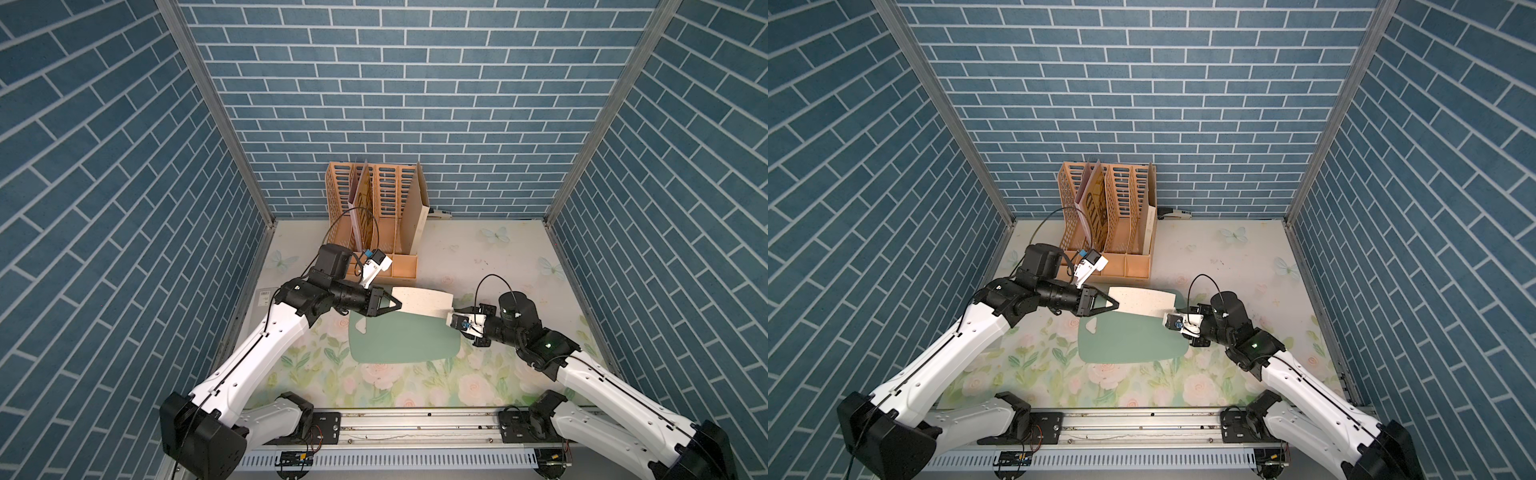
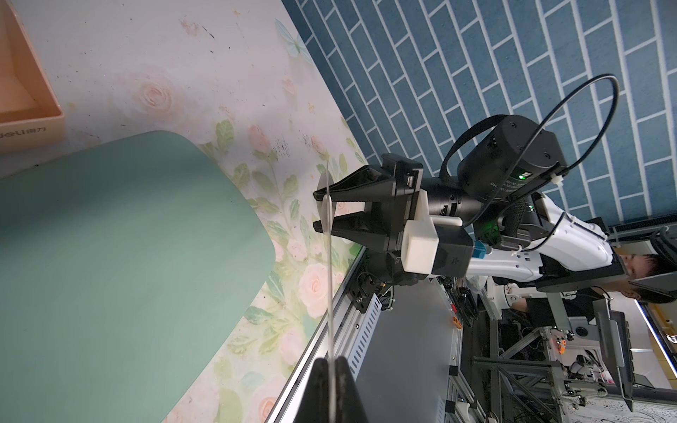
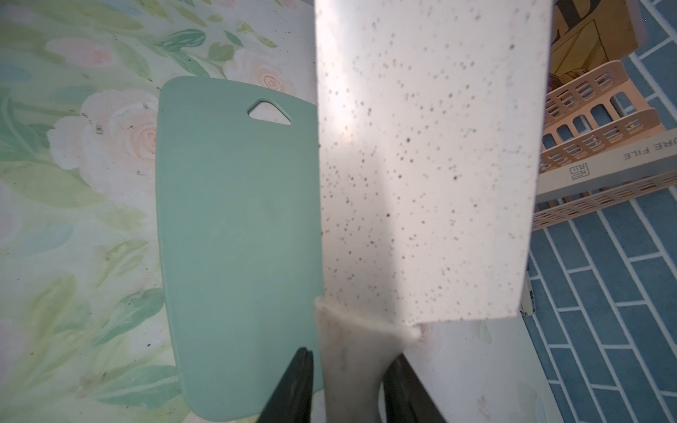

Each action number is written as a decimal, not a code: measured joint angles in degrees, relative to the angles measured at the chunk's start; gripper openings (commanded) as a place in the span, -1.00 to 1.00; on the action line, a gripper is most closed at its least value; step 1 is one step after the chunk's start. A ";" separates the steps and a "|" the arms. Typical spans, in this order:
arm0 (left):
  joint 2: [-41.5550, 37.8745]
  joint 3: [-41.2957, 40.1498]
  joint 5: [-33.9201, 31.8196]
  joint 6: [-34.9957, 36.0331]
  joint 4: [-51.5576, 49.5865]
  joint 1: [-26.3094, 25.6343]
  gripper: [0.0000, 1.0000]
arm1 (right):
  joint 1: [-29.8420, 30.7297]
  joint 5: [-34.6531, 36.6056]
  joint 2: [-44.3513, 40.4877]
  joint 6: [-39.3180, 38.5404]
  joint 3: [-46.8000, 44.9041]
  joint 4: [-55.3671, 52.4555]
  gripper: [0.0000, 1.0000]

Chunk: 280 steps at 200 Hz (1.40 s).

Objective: Align the knife with the edge of the cutting board
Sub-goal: Pick up the knife at the corner of the board, then place the knife at the edge of the cutting board.

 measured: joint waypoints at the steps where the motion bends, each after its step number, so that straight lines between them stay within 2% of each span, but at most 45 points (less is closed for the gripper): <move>1: 0.00 0.00 0.04 0.00 0.02 0.00 -1.00 | 0.00 0.02 0.00 0.00 0.00 0.04 -0.35; 32: -0.07 -0.26 0.33 -0.20 0.26 0.02 -1.00 | 0.07 0.28 0.42 0.02 0.00 0.52 -0.48; 64: -0.07 -0.35 0.13 -0.57 0.20 0.11 -1.00 | 0.39 0.44 1.16 0.04 0.00 0.57 -0.79; 77: -0.07 -0.37 0.11 -0.61 0.20 0.11 -1.00 | 0.44 0.44 1.16 0.15 0.00 0.55 -0.99; 85: -0.07 -0.37 0.11 -0.63 0.24 0.11 -1.00 | 0.44 0.44 1.11 0.33 0.00 0.57 -1.00; 89: -0.07 -0.37 0.09 -0.66 0.28 0.11 -0.73 | 0.44 0.44 1.09 0.55 0.00 0.55 -1.00; 94: -0.07 -0.37 0.00 -0.55 0.35 0.11 -0.23 | 0.44 0.42 1.05 0.72 0.00 0.52 -1.00; 98: -0.07 -0.37 0.11 -0.70 0.50 0.11 0.04 | 0.46 0.42 1.01 1.07 0.00 0.52 -1.00; 108: -0.07 -0.35 -0.28 -0.66 1.07 0.11 0.50 | 0.57 0.44 0.83 2.40 -0.02 0.50 -1.00; 115: -0.07 -0.35 -0.81 -0.74 1.27 0.11 0.90 | 0.63 0.42 0.61 3.69 -0.07 0.50 -1.00; 118: -0.07 -0.35 -1.11 -0.74 1.33 0.13 0.98 | 0.66 0.44 0.50 4.26 -0.07 0.48 -1.00; 144: -0.31 -0.15 -6.69 -1.49 1.64 1.20 0.99 | 0.72 0.87 -1.01 11.76 -0.17 0.44 -1.00; 163: -1.97 -0.13 -13.14 -3.13 1.95 4.42 0.99 | 0.81 2.82 -2.51 19.32 -0.17 -0.17 -1.00; 191: -8.22 -0.81 -25.70 -6.21 2.91 11.17 0.99 | 0.81 10.58 -2.47 36.79 2.84 -6.21 -1.00; 219: -13.60 -4.98 -34.99 -7.39 3.17 15.72 0.99 | 1.22 14.95 3.19 56.68 10.62 -16.41 -1.00; 253: -14.43 -11.87 -42.73 -7.23 2.80 16.83 0.99 | 7.32 16.13 4.68 77.35 11.65 -26.05 -1.00; 280: -15.04 -14.29 -46.34 -6.75 2.60 16.85 0.99 | 13.16 18.47 3.85 91.43 10.12 -30.25 -1.00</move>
